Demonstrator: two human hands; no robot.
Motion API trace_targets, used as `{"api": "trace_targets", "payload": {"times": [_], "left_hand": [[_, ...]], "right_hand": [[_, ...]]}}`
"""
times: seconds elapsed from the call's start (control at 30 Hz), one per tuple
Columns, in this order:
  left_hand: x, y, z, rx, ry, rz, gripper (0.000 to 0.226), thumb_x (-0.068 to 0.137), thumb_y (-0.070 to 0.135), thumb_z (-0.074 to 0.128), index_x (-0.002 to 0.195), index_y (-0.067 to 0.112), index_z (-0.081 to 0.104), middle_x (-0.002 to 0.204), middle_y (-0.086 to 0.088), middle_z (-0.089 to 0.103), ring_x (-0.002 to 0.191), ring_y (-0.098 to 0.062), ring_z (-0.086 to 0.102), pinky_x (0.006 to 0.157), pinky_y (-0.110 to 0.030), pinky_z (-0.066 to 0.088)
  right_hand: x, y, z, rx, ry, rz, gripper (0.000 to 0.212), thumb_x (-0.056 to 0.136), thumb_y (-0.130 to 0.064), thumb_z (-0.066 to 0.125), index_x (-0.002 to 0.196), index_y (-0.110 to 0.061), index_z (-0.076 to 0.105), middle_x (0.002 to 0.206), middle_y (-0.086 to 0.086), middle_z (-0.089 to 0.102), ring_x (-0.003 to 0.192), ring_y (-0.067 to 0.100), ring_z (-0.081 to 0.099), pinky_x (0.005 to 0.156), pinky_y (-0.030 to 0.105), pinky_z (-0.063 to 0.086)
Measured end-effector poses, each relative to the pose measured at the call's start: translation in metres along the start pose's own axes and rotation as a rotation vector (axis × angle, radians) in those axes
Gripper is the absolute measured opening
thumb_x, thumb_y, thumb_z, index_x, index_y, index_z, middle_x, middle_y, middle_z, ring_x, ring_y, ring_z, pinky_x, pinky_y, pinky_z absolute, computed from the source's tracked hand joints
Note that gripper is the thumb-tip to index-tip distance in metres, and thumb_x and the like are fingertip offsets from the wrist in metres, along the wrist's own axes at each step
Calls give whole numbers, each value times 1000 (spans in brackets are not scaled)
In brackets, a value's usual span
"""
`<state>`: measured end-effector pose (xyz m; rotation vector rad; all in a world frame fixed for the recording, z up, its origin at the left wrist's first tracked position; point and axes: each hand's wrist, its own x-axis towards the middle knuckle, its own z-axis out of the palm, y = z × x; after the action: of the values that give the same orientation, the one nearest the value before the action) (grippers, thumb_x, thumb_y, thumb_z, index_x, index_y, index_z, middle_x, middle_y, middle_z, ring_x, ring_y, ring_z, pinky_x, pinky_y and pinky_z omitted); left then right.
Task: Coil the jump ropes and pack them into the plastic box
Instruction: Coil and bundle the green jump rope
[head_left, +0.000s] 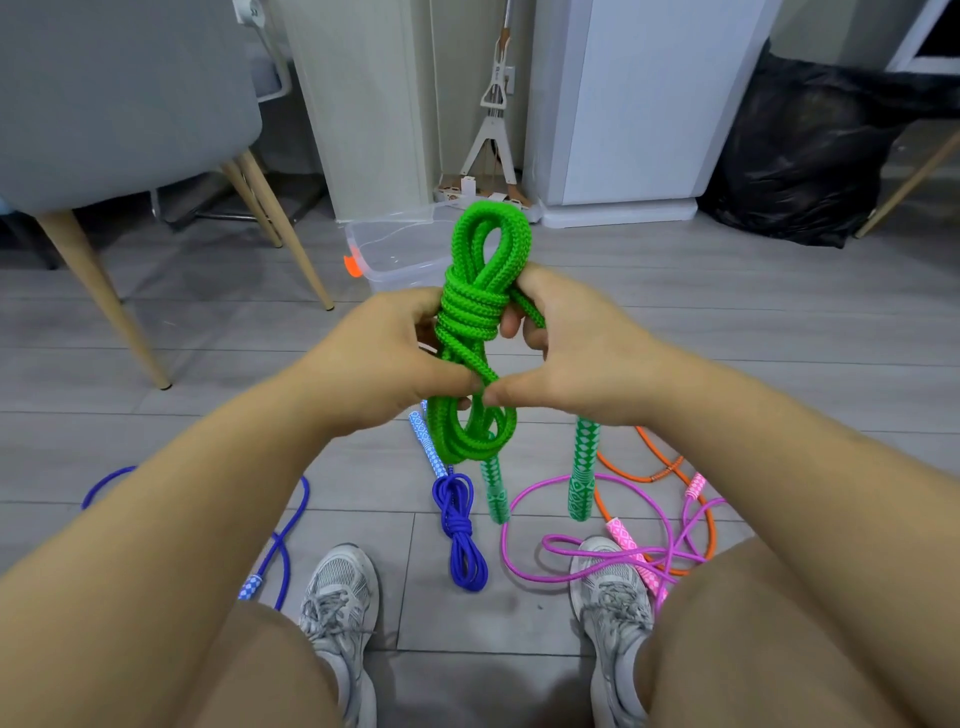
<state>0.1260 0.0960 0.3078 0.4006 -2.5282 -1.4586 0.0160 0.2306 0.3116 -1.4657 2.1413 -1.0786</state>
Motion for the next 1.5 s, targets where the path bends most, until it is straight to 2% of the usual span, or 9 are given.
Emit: {"api": "trace_targets", "payload": {"times": [0.1,0.3,0.6,0.7,0.83,1.03,1.27,1.37,1.5], "left_hand": [[0,0,-2,-28,-25,-7,50,51,3,68,100,5,65,93,-18,70,91,-31,66,82,-44,55],[0,1,-1,-18,15,5,43,52,3,67,94,9,66,90,-15,70,76,-17,64,79,-47,54],[-2,5,4,-69,122,78,46,51,2,67,95,16,66,89,-12,73,86,-40,67,76,-55,55],[-2,4,7,-69,156,103,43,53,4,66,93,18,65,85,-15,72,80,-45,66,70,-56,55],[1,2,12,-8,180,147,37,56,12,67,93,13,64,83,-15,71,80,-42,66,70,-54,55],[2,6,14,-27,170,183,24,62,16,66,81,30,62,77,-6,70,70,-28,67,71,-44,56],[1,7,11,-318,13,91,15,68,10,57,83,12,57,59,-2,54,51,-17,50,52,-25,45],[1,4,13,-308,56,90,15,76,22,65,88,15,59,55,1,49,49,-15,45,51,-23,40],[5,0,18,-261,136,99,12,88,19,63,86,28,56,50,11,47,44,-9,40,50,-26,37]], "right_hand": [[0,1,0,-17,11,-18,45,66,-9,77,93,-21,43,81,-9,40,53,2,37,50,15,35],[0,-1,-1,-42,10,-51,44,68,-8,74,97,-18,42,79,-9,39,56,-4,40,54,11,35],[0,-3,-6,-146,28,-47,62,63,-20,83,104,-25,36,81,-16,36,67,-18,40,58,8,34],[0,-4,-3,-183,72,-59,58,66,-16,77,110,-21,39,84,-15,40,73,-2,45,67,21,37],[2,-4,2,-266,138,-61,61,64,-20,73,116,-17,41,106,-2,51,94,21,56,80,41,49],[3,-4,-3,-322,185,-43,46,66,-17,69,103,-13,42,86,-1,45,78,22,48,70,41,47],[2,2,-1,-302,163,-68,34,73,-23,70,90,-14,42,73,-9,39,63,9,41,56,28,33],[2,5,2,-276,163,-51,32,75,-28,71,92,-15,47,73,-11,42,62,5,41,55,25,32],[0,2,0,-201,128,-6,36,70,-37,77,82,-25,44,71,-9,43,58,6,41,53,23,34]]}}
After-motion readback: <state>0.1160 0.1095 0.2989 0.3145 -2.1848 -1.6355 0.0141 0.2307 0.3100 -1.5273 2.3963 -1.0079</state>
